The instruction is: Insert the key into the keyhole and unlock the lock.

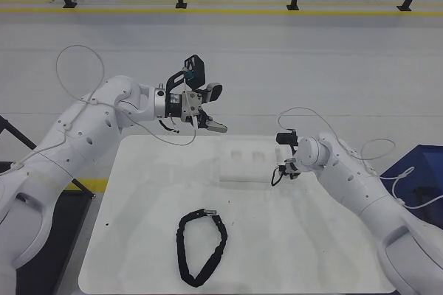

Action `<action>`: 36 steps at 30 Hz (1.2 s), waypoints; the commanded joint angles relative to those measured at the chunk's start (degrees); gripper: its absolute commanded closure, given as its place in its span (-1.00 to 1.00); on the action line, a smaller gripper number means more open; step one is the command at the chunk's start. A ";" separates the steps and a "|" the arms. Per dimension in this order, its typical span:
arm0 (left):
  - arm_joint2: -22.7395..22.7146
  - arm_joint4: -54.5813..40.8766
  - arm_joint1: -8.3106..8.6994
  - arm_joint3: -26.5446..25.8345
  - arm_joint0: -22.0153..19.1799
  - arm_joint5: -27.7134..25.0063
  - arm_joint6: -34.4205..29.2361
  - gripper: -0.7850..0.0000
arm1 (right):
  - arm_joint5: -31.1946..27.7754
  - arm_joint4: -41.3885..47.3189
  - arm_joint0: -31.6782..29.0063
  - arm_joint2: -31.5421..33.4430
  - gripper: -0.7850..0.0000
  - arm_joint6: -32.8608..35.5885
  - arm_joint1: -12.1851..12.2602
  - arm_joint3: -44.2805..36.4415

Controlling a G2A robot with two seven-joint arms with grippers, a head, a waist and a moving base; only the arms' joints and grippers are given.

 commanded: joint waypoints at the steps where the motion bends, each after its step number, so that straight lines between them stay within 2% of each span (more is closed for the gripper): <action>1: 0.00 0.00 0.00 0.00 0.00 0.00 0.00 -1.00 | -0.10 0.00 -0.02 0.05 0.45 -0.21 -0.41 0.92; 7: 0.00 0.00 0.00 0.00 0.00 0.00 0.00 -1.00 | -0.12 -0.29 0.30 0.12 0.60 -1.02 -1.70 3.72; 14: 0.00 0.00 0.00 0.00 0.00 0.00 0.00 -1.00 | 0.32 -0.10 0.93 0.47 0.94 -1.99 -3.29 7.43; 17: 0.00 0.00 0.00 0.00 0.00 0.00 0.00 -1.00 | 0.20 0.16 1.19 0.62 1.00 -2.04 -3.99 9.16; 27: 0.00 0.00 0.00 0.00 0.00 0.00 0.00 -1.00 | -0.29 -0.46 3.61 1.86 1.00 0.02 -4.97 11.35; 36: 0.00 0.00 0.00 0.00 0.00 0.00 0.00 -1.00 | -0.27 -1.87 4.15 5.33 1.00 4.61 -2.64 4.55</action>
